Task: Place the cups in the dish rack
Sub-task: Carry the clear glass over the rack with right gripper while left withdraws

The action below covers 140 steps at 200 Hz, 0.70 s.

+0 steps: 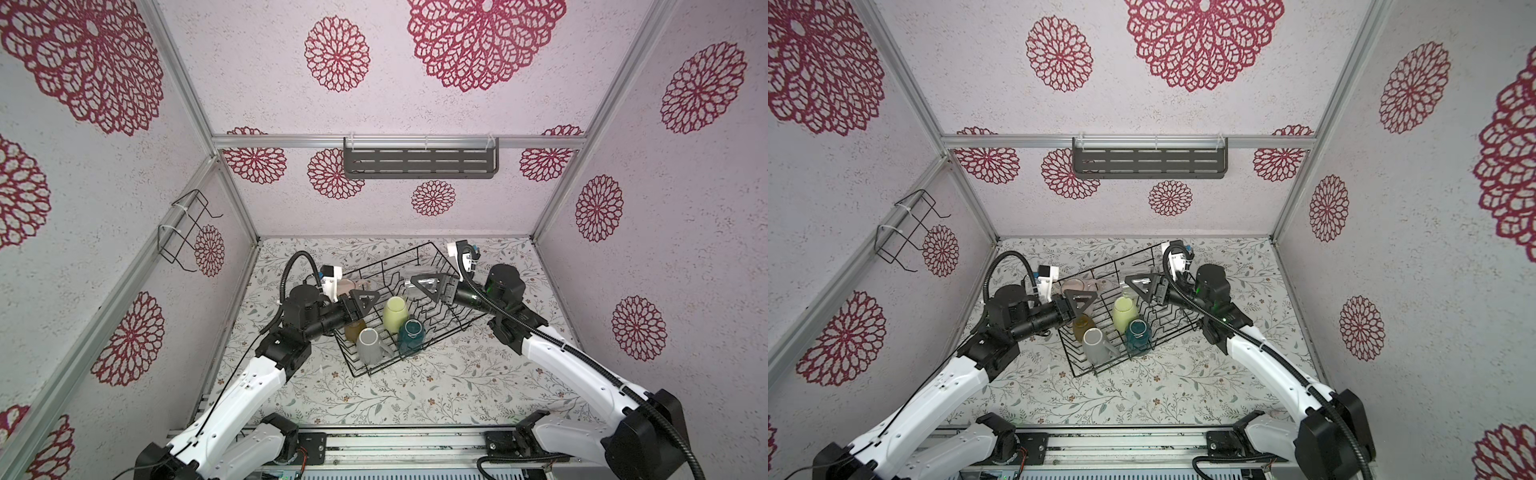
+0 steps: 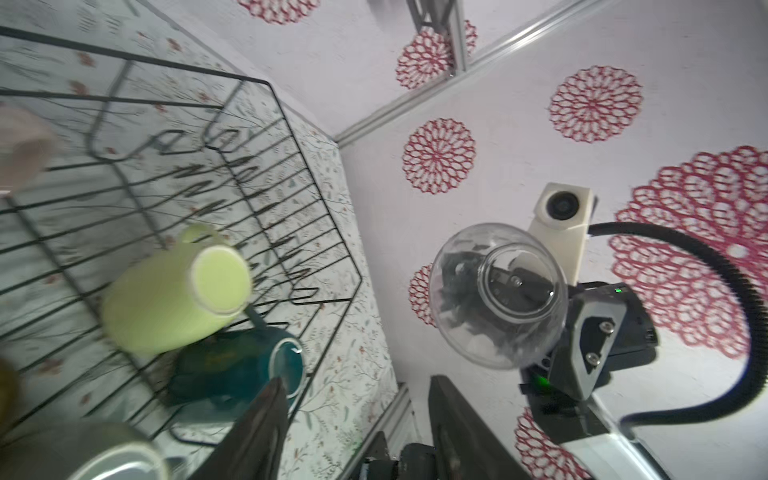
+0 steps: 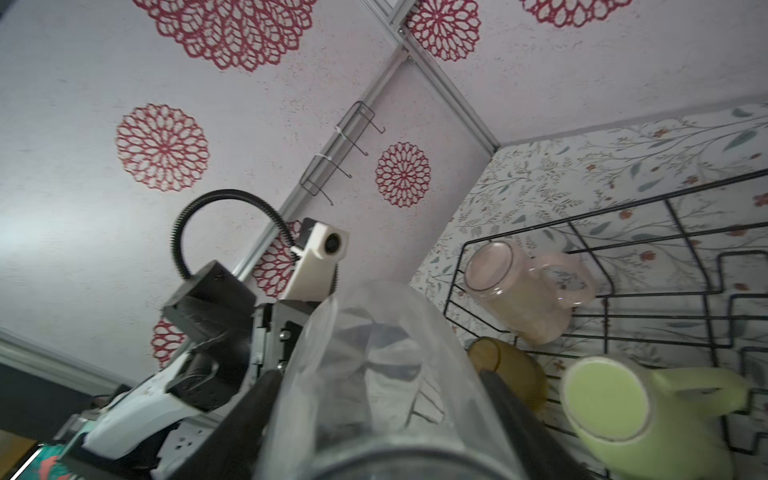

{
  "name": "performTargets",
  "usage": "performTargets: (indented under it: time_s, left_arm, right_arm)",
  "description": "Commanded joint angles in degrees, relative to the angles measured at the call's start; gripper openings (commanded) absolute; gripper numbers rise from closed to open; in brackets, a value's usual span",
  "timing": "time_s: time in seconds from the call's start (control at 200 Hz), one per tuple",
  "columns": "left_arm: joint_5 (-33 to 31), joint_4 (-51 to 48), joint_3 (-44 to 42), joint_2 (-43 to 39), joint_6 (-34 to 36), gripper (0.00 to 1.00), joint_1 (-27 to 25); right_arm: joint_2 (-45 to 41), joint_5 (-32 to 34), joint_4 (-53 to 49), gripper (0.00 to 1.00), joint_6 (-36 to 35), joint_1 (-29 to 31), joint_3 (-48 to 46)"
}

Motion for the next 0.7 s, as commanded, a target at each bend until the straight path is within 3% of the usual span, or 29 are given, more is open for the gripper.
performTargets:
  time_s: [0.0, 0.155, 0.265, 0.395, 0.485, 0.696]
  left_arm:
    - [-10.2, -17.9, 3.4, -3.4, 6.7, 0.66, 2.1]
    - [-29.4, -31.5, 5.3, -7.0, 7.5, 0.84, 3.4]
    - [-38.8, -37.3, 5.9, -8.3, 7.0, 1.00, 4.6]
    - [-48.5, -44.1, 6.5, -9.1, 5.2, 0.97, 5.9]
    - [-50.5, -45.5, 5.9, -9.4, 5.6, 0.97, 7.4]
    - [-46.9, -42.0, 1.8, -10.3, 8.2, 0.97, 12.2]
  right_arm:
    - [4.6, 5.5, -9.4, 0.65, -11.0, 0.1, 6.0]
    - [13.1, 10.6, -16.7, 0.64, -16.9, 0.4, 13.2]
    - [18.6, 14.0, -20.0, 0.63, -20.0, 1.1, 17.9]
    - [25.6, 17.7, -25.1, 0.62, -23.3, 3.0, 25.3]
    - [30.4, 21.9, -29.4, 0.63, -27.1, 4.8, 30.9]
    - [41.6, 29.0, -38.9, 0.65, -32.8, 8.2, 44.3]
